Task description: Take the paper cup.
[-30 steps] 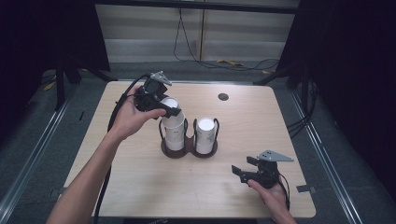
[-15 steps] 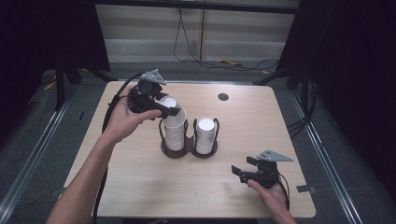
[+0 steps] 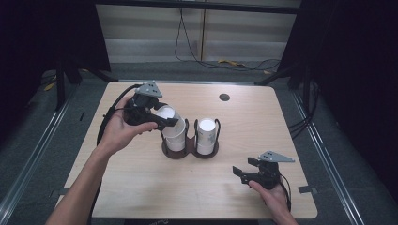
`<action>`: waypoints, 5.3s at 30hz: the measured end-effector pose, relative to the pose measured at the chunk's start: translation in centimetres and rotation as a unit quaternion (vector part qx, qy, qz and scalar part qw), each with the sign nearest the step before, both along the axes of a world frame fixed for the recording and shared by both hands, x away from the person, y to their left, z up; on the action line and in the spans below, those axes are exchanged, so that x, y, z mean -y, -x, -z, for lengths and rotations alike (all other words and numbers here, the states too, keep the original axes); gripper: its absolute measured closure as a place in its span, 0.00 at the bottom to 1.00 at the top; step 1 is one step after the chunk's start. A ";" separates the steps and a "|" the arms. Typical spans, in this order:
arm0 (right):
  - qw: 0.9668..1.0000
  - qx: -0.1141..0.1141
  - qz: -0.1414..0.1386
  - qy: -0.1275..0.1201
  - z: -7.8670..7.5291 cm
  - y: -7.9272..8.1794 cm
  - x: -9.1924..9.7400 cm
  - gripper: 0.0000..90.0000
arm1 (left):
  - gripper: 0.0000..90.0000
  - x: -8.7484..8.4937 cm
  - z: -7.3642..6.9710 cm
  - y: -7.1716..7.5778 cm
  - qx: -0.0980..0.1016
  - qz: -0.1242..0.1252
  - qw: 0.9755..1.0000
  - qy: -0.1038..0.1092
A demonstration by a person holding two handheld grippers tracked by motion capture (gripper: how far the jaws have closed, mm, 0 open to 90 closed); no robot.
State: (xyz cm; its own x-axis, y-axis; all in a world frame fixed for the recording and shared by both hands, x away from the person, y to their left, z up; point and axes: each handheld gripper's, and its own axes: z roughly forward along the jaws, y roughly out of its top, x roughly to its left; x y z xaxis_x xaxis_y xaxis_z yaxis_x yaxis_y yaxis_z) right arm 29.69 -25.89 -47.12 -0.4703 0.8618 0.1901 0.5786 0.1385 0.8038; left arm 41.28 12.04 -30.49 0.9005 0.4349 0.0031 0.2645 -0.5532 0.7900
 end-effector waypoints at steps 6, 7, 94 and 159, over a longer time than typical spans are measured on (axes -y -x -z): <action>1.000 0.001 -0.001 -0.001 0.0 0.0 0.0 0.24 | 0.40 0.1 0.3 1.3 0.014 0.016 1.000 0.012; 1.000 0.002 -0.002 -0.001 0.0 0.0 0.0 0.24 | 0.40 0.1 0.5 1.5 0.010 0.023 1.000 0.019; 0.969 0.080 -0.220 -0.080 -0.9 1.0 -6.9 0.15 | 0.40 4.3 11.7 5.7 -0.084 0.136 0.977 0.144; 0.959 0.055 -0.267 -0.070 -1.0 0.7 -7.3 0.32 | 0.18 4.2 11.8 5.8 -0.104 0.127 0.981 0.107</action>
